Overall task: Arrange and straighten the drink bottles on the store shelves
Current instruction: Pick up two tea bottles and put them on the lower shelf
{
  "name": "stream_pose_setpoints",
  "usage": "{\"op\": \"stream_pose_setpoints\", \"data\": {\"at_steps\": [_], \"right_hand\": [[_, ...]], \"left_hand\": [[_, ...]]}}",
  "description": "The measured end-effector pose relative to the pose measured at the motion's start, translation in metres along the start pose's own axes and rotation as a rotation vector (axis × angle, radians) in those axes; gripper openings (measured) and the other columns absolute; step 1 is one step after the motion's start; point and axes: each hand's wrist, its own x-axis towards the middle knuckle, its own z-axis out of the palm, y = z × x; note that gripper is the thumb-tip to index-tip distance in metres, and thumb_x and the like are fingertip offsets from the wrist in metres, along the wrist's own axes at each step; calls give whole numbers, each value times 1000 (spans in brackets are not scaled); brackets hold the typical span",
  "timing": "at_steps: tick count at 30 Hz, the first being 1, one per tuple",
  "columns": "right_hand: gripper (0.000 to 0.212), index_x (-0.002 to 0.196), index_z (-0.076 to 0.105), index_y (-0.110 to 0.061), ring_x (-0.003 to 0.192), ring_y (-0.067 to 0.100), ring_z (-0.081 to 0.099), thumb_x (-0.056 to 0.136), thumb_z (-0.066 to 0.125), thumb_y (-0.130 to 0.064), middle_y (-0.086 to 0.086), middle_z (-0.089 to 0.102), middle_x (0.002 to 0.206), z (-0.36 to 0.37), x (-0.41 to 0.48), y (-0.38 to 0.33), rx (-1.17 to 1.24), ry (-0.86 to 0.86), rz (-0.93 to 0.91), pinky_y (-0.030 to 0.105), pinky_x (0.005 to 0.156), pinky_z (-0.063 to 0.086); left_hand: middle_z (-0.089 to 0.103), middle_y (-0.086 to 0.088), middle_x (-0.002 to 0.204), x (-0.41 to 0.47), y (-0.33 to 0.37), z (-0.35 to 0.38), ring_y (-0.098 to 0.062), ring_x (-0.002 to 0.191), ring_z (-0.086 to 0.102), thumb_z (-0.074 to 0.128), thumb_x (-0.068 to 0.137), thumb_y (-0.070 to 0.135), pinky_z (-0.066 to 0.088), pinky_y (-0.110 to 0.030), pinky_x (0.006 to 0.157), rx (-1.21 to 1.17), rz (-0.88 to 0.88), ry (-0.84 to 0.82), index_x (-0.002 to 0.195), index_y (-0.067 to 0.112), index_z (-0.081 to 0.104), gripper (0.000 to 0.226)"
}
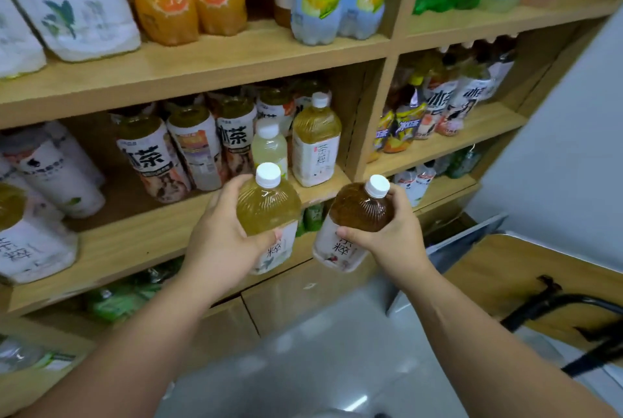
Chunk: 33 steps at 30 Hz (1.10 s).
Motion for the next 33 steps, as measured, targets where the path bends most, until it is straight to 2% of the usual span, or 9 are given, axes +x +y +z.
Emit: {"op": "stream_pose_setpoints", "data": {"at_steps": [2,6,9,11,13,16,21,27,33], "right_hand": [[81,119,53,-37,103,-10,60,57,101,-18,-16,65,114,-40,4,20,11,10,20,19,87,50],[84,121,54,-38,108,1,62,54,102,-23,-16,66,116,-131,14,57,-7,55,69,27,90,52],[85,123,53,-35,109,0,61,54,102,-20,-17,64,117,-193,20,76,-25,103,95,19,85,49],[86,123,53,-36,110,5,62,54,102,-23,-15,65,118,-227,26,88,-30,144,123,26,89,53],[86,122,53,-38,110,8,63,53,102,-24,-14,66,118,-254,34,98,-27,182,145,35,94,55],[85,122,52,-39,110,4,61,54,102,-21,-17,63,117,-278,49,110,-22,227,162,33,95,53],[85,121,53,-41,109,3,63,55,102,-23,-18,65,117,-304,84,128,-52,260,191,34,95,55],[83,118,53,-44,108,3,64,53,102,-29,-17,67,117,-336,141,132,-143,271,214,38,94,58],[77,112,52,-45,95,-12,62,58,100,-16,-20,64,110,-365,195,133,-106,408,233,23,82,53]], "left_hand": [[60,8,132,-1,29,37,-29,108,65,89,69,37,55,-46,93,18,11,-32,133,63,33,89],[58,14,136,-4,88,114,-19,117,62,90,63,43,52,-48,100,-16,25,-72,128,68,35,89],[59,13,133,-4,127,164,-16,121,59,90,62,43,49,-47,104,-29,35,-118,123,71,35,87],[64,15,126,-1,147,193,-15,117,61,91,63,39,50,-45,102,-38,44,-150,122,69,37,85],[64,17,128,5,166,218,-14,118,62,90,59,44,50,-45,103,-54,62,-192,128,61,40,87],[60,18,135,25,185,251,-16,124,59,84,52,56,48,-47,106,-79,99,-228,133,59,40,92],[63,15,131,76,200,296,-17,120,62,86,50,54,50,-48,104,-89,112,-237,131,59,42,92],[60,18,130,146,225,340,-13,117,59,94,61,33,50,-42,100,-65,166,-252,125,59,44,86],[63,16,124,203,256,372,-13,107,63,94,62,39,54,-42,93,-80,204,-326,130,54,44,86]]}}
